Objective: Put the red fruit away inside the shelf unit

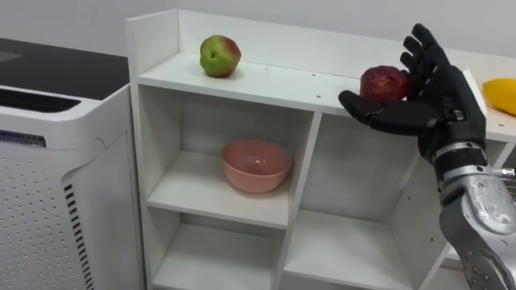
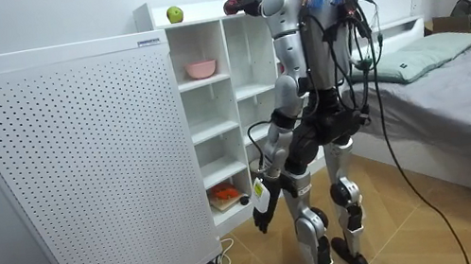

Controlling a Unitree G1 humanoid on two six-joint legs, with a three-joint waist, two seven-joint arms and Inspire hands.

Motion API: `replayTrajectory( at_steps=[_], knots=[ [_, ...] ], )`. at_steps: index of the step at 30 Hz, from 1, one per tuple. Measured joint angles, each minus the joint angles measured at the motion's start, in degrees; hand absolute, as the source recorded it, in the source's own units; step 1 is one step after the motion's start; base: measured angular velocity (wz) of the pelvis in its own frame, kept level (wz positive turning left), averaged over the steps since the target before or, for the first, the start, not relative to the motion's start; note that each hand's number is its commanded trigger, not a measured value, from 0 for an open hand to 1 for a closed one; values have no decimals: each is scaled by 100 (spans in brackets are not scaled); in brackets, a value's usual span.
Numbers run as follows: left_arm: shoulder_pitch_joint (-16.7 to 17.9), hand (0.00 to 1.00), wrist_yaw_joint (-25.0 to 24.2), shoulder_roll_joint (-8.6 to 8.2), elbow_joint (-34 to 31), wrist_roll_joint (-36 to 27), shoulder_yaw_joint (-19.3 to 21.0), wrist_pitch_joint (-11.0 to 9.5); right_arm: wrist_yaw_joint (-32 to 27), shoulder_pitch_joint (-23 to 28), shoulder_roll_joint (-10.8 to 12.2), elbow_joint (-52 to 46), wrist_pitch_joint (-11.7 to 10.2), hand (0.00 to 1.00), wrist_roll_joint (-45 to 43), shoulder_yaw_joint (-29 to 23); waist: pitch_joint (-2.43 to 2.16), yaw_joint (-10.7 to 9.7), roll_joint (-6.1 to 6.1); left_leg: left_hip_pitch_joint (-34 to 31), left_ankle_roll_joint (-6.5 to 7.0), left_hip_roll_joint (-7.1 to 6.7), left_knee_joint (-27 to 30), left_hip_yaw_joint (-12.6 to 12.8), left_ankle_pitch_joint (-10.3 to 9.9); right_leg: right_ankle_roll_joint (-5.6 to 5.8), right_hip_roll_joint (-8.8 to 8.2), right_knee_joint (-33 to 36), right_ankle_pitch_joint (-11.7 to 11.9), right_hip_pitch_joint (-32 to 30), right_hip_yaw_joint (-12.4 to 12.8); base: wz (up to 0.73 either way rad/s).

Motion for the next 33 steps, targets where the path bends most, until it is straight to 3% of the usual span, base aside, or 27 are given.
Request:
replayTrajectory(
  at_steps=[3,5,6,16,33],
  knots=[
    [3,0,2,2,0,0,-1,1,81,0,-55,0,0,0,-1,11,-1,2,-1,0,0,-1,1,-9,1,0,1,0,0,0,0,0],
    [3,0,3,3,0,-1,-2,1,129,0,-89,11,0,85,-14,13,-1,-3,0,0,-1,-1,3,-12,2,0,1,0,0,1,2,0],
    [2,0,4,3,0,0,-2,0,142,0,-116,33,-1,100,-19,18,-1,-2,0,0,-1,-2,4,-12,2,0,0,0,0,1,2,0],
    [-21,0,16,19,-1,-11,-3,-20,248,-1,-380,221,-24,100,-183,181,-11,0,-18,9,-7,-3,14,-24,8,0,-1,2,0,14,1,0],
    [-121,0,281,20,-2,-21,-6,-36,218,0,-391,310,-258,100,-256,133,0,-20,-34,29,-7,1,-3,-10,7,0,-1,10,0,20,8,0]
  ],
)
